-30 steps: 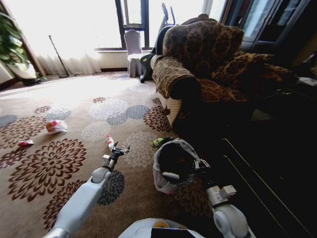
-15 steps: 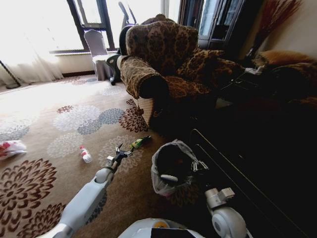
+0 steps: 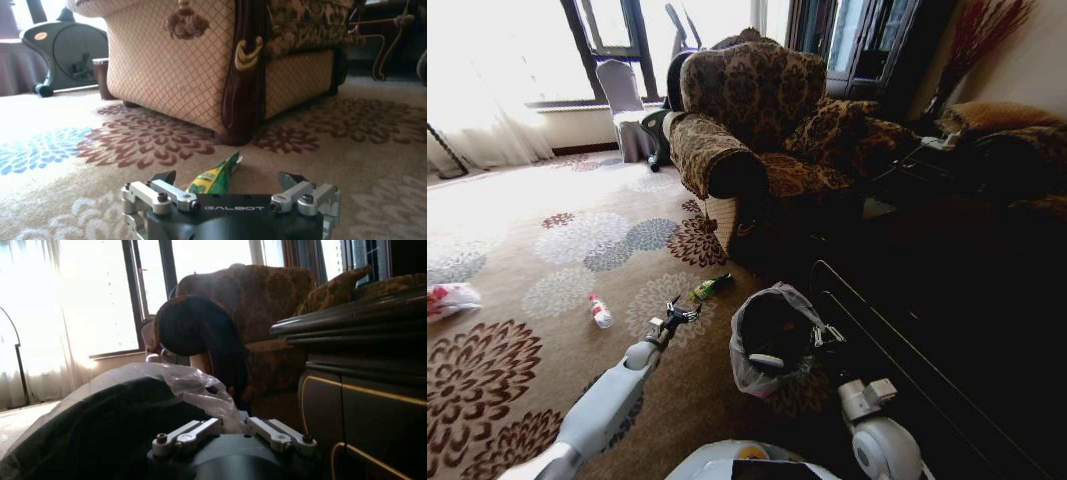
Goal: Pick up the trash from the ground and place it into the trash bin.
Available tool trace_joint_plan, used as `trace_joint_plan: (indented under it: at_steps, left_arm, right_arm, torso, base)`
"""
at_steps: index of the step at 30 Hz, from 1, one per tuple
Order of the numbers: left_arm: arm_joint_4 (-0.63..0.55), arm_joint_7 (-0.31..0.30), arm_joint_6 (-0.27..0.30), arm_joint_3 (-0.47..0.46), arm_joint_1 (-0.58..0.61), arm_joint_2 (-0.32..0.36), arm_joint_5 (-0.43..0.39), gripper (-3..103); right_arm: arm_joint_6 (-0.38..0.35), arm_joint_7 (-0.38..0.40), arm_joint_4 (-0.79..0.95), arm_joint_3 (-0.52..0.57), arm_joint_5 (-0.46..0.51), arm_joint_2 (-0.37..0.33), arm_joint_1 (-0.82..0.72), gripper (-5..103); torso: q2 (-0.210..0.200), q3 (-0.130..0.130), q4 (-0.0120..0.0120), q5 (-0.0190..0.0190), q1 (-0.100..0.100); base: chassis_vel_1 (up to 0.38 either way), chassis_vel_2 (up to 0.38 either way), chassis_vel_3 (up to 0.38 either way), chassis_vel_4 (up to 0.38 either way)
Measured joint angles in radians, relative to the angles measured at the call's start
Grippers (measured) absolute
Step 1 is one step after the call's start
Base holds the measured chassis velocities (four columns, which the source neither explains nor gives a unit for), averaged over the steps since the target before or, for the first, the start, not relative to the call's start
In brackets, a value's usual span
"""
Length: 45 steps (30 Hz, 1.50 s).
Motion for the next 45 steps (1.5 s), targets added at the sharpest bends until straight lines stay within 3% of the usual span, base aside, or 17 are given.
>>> trace_joint_plan:
  at_steps: [17, 23, 29, 45]
  left_arm:
    - [0.122, 0.015, -0.004, 0.13, -0.124, 0.0, 0.006, 100]
    - [0.185, 0.032, -0.011, 0.16, -0.161, -0.027, 0.024, 100]
    - [0.234, 0.047, -0.025, 0.179, -0.179, -0.055, 0.045, 100]
    - [0.317, 0.061, -0.035, 0.219, -0.23, -0.097, 0.055, 100]
  right_arm:
    - [0.02, -0.001, 0.0, 0.001, 0.006, -0.009, 0.001, 0]
    - [0.017, 0.0, 0.007, 0.009, 0.009, -0.016, -0.006, 0]
    - [0.017, 0.0, 0.007, 0.004, 0.009, -0.015, -0.006, 0]
    - [0.034, 0.0, 0.005, 0.004, 0.009, -0.015, -0.02, 0]
  torso:
    - [0.0, 0.0, 0.0009, 0.0, 0.0]
    - [0.0, 0.0, -0.0008, 0.0001, 0.0]
    - [0.0, 0.0, 0.0005, -0.0002, 0.0]
    - [0.0, 0.0, 0.0002, 0.0001, 0.0]
  base:
    - [0.127, 0.141, -0.134, -0.147]
    - [-0.026, -0.038, 0.014, 0.005]
    - [0.0, 0.0, 0.0, 0.0]
    - [-0.122, 0.118, 0.126, -0.127]
